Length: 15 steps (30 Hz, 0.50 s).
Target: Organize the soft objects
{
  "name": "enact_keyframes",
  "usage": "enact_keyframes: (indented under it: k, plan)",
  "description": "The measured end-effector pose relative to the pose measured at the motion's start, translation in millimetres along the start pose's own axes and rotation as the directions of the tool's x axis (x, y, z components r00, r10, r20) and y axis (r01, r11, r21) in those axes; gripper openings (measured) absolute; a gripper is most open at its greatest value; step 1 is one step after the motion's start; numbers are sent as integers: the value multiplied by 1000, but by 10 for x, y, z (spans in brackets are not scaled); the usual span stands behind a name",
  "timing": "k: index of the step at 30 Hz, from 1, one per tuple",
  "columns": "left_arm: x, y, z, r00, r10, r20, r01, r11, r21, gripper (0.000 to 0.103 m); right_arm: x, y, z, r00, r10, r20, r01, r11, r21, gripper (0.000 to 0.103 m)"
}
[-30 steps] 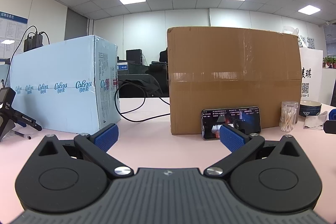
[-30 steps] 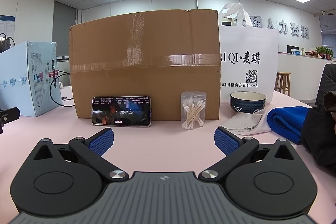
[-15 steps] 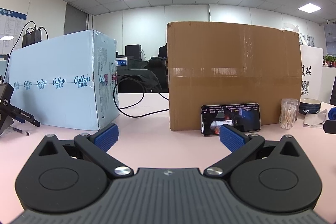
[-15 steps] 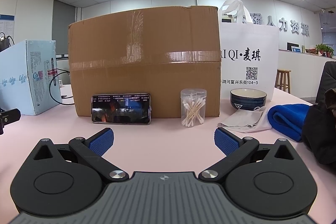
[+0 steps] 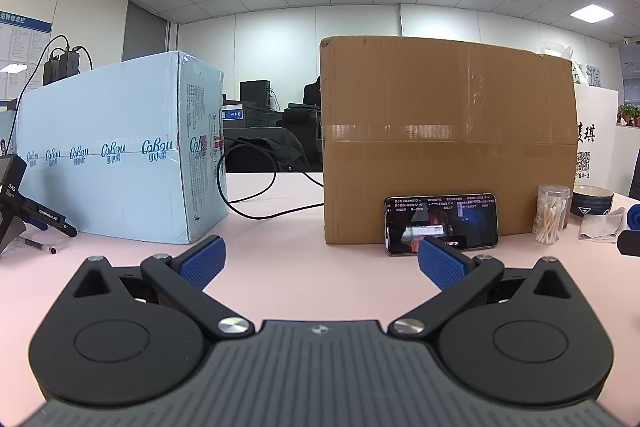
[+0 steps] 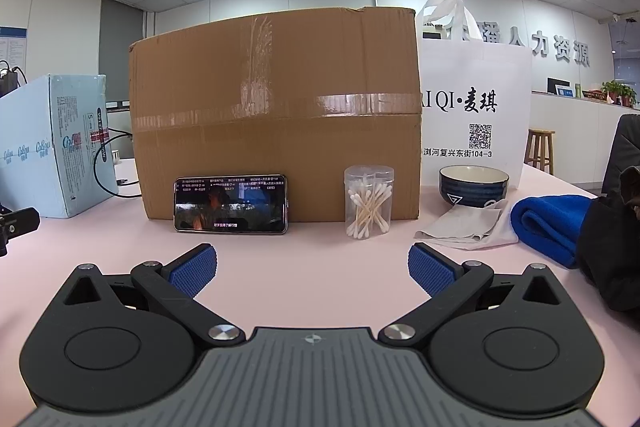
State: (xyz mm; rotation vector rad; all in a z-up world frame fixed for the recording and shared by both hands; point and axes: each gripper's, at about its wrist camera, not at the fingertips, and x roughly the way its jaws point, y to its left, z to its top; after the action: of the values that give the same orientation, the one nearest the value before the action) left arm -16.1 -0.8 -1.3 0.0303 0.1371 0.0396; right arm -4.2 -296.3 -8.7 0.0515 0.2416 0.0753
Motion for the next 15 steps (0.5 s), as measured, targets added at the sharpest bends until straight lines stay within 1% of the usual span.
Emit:
enact_keyframes:
  k: [15]
  plan:
    - [0, -20, 3, 1000, 0, 2, 0, 1000, 3, 103, 19, -6, 6, 1000, 1, -4, -1, 1000, -1, 103]
